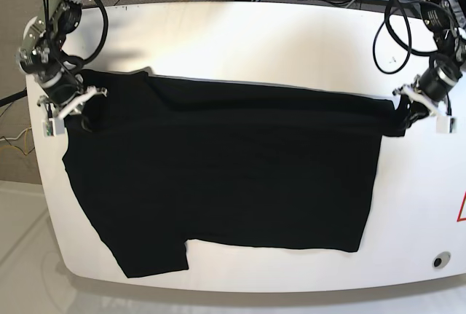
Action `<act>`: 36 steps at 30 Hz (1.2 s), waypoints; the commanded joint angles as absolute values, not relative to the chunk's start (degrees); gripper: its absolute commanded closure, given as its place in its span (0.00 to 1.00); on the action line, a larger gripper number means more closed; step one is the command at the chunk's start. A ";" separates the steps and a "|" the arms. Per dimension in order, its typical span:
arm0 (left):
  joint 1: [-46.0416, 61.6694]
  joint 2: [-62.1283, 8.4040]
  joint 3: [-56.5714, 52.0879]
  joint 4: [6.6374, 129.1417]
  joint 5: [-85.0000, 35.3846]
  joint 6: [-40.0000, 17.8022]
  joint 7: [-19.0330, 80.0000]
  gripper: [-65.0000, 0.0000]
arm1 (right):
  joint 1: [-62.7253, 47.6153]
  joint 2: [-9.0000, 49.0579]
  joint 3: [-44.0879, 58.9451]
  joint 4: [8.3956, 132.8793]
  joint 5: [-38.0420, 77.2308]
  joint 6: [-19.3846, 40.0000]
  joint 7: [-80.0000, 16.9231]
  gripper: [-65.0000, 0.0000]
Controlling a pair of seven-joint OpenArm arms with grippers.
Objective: Fold the T-shirt properly
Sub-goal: 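Lift and roll the held collar edge over with both grippers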
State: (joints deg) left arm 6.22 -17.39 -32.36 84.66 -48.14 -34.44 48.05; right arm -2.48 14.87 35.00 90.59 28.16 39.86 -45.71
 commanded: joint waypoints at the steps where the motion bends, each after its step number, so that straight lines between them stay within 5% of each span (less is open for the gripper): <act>1: 4.17 -18.45 -32.13 83.86 -48.73 -34.92 46.30 1.00 | -0.23 16.21 34.63 90.36 28.74 40.00 -43.66 1.00; 36: -0.48 -19.75 -32.99 73.36 -44.82 -30.42 42.57 0.96 | 8.90 20.71 29.94 68.69 24.71 40.00 -33.74 1.00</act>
